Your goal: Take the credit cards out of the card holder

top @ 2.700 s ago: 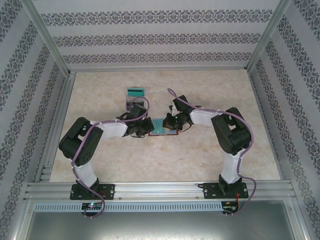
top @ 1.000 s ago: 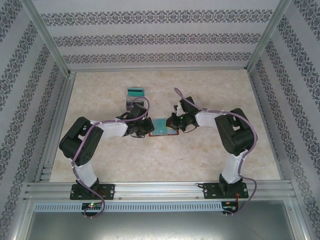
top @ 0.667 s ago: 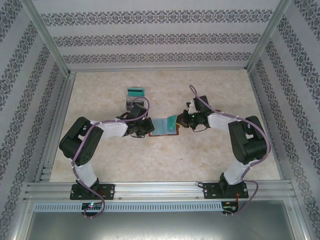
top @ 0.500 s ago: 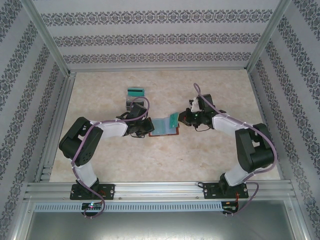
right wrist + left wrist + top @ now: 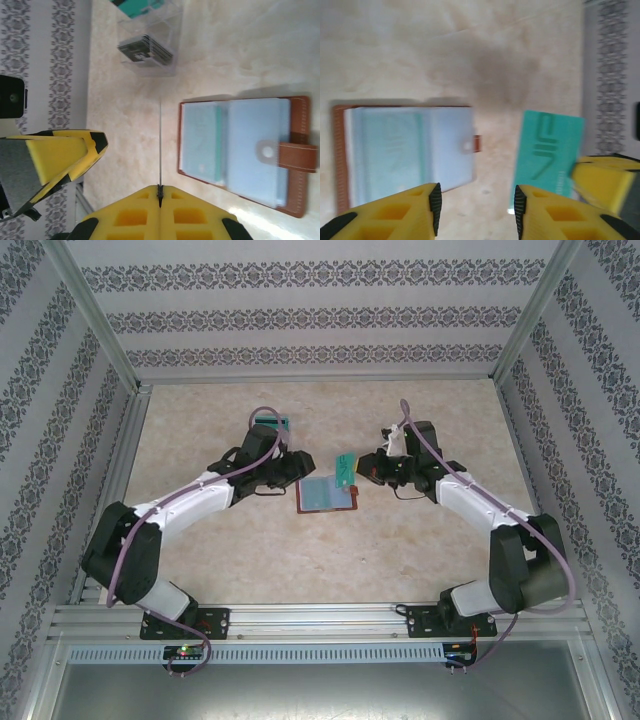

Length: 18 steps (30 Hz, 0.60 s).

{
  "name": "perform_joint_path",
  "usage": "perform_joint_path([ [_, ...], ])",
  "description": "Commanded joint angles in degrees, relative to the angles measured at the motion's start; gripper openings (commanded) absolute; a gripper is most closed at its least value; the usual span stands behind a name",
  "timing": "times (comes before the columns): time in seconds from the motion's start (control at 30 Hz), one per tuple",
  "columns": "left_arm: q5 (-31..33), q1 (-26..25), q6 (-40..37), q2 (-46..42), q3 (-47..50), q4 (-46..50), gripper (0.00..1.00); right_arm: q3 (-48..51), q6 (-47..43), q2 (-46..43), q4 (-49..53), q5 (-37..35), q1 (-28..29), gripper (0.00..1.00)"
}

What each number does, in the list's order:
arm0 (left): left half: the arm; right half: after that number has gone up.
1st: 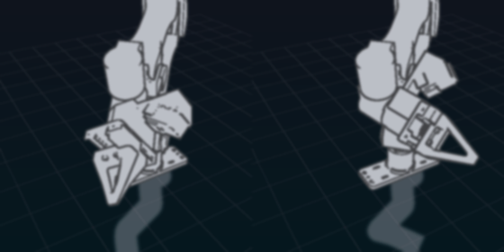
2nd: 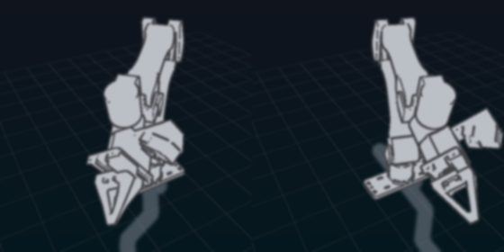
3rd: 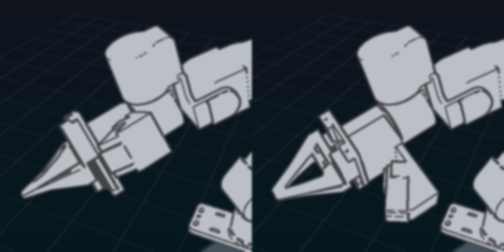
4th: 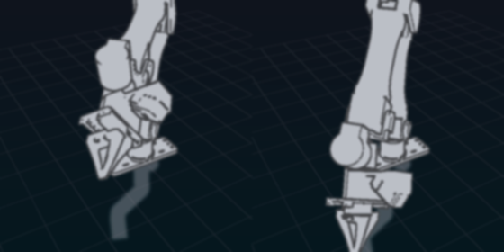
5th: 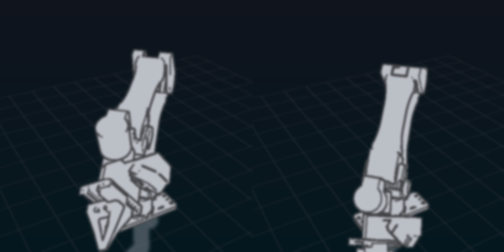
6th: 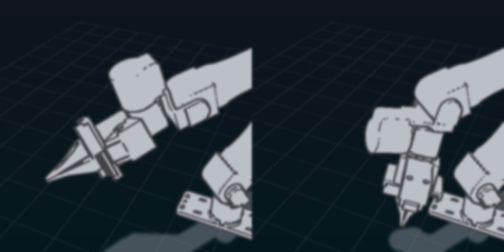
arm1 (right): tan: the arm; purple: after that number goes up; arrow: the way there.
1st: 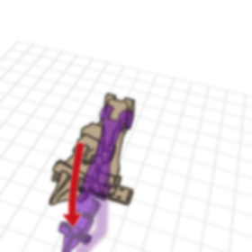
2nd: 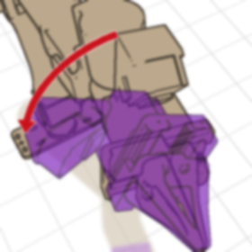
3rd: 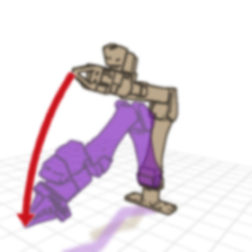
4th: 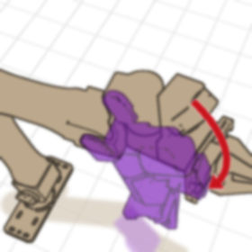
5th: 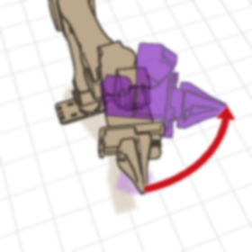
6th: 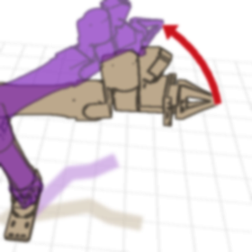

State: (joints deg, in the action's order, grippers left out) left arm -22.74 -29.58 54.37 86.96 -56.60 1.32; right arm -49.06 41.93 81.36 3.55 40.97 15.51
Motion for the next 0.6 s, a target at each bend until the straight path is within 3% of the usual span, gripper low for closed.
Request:
perform_joint_path([
  [0.0,-6.69,0.82,5.47,-1.60,2.33,-12.45,0.45,-1.39,4.30,-2.57,-6.29,4.90,0.15,0.00],
  [0.27,-12.83,1.11,11.05,0.40,3.51,-25.76,0.42,-1.05,11.00,-3.37,-15.36,9.54,-0.10,0.00],
  [0.57,-12.79,1.11,9.92,0.23,3.69,-24.08,0.37,0.53,16.13,-1.45,-22.82,12.27,-0.30,0.00],
])
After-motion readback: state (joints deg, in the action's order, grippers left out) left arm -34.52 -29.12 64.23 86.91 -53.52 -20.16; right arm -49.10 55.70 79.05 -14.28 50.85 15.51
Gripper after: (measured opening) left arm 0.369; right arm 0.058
